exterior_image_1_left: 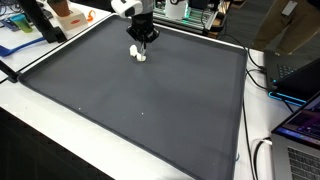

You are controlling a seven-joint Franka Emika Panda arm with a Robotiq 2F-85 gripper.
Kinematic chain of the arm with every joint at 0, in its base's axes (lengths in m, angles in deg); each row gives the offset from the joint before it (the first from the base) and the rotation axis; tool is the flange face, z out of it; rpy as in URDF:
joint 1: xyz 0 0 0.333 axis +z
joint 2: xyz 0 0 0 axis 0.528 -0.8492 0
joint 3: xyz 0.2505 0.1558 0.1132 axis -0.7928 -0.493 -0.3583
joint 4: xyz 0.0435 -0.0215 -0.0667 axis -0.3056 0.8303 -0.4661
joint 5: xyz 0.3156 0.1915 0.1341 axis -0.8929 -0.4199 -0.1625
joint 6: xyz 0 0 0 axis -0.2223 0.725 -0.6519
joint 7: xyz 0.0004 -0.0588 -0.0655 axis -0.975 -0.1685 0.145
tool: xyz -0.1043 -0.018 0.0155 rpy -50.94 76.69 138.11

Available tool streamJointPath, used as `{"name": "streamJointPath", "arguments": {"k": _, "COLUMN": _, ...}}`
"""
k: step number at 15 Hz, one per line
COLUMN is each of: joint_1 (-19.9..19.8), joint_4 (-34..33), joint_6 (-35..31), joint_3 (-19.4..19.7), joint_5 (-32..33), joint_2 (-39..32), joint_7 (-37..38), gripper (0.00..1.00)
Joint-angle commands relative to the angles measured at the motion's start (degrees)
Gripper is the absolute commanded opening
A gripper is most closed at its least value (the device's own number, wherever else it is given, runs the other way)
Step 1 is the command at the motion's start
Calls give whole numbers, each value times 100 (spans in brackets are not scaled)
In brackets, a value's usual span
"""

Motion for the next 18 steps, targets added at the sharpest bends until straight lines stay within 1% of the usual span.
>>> {"name": "streamJointPath", "arguments": {"k": 1, "joint_1": -9, "joint_4": -158, "joint_6": -445, "joint_3": -23, "joint_5": -127, "joint_2": -355, "joint_7": 88, "gripper": 1}}
{"name": "streamJointPath", "arguments": {"k": 4, "joint_1": 32, "joint_4": -218, "joint_6": -550, "joint_3": 7, "joint_5": -79, "joint_2": -444, "joint_7": 351, "gripper": 1}}
{"name": "streamJointPath", "arguments": {"k": 5, "joint_1": 63, "joint_4": -296, "joint_6": -412, "joint_3": 38, "joint_5": -71, "joint_2": -506, "joint_7": 594, "gripper": 1}}
{"name": "streamJointPath", "arguments": {"k": 8, "joint_1": 75, "joint_4": -366, "joint_6": -532, "joint_3": 47, "joint_5": -183, "joint_2": -529, "joint_7": 1076, "gripper": 1}}
{"name": "streamJointPath", "arguments": {"k": 12, "joint_1": 148, "joint_4": -322, "joint_6": -1147, "joint_3": 170, "joint_5": 128, "joint_2": -551, "joint_7": 1551, "gripper": 1}}
{"name": "streamJointPath", "arguments": {"k": 13, "joint_1": 132, "joint_4": -370, "joint_6": -1091, "joint_3": 171, "joint_5": 30, "joint_2": -585, "joint_7": 1587, "gripper": 1}}
{"name": "streamJointPath", "arguments": {"k": 14, "joint_1": 121, "joint_4": -441, "joint_6": -857, "joint_3": 167, "joint_5": -74, "joint_2": -617, "joint_7": 1604, "gripper": 1}}
{"name": "streamJointPath", "arguments": {"k": 15, "joint_1": 100, "joint_4": -598, "joint_6": -191, "joint_3": 139, "joint_5": -241, "joint_2": -660, "joint_7": 1578, "gripper": 1}}
{"name": "streamJointPath", "arguments": {"k": 17, "joint_1": 147, "joint_4": -951, "joint_6": 392, "joint_3": 258, "joint_5": -47, "joint_2": -832, "joint_7": 1783, "gripper": 1}}
{"name": "streamJointPath", "arguments": {"k": 18, "joint_1": 87, "joint_4": -1216, "joint_6": 803, "joint_3": 202, "joint_5": -199, "joint_2": -925, "joint_7": 1603, "gripper": 1}}
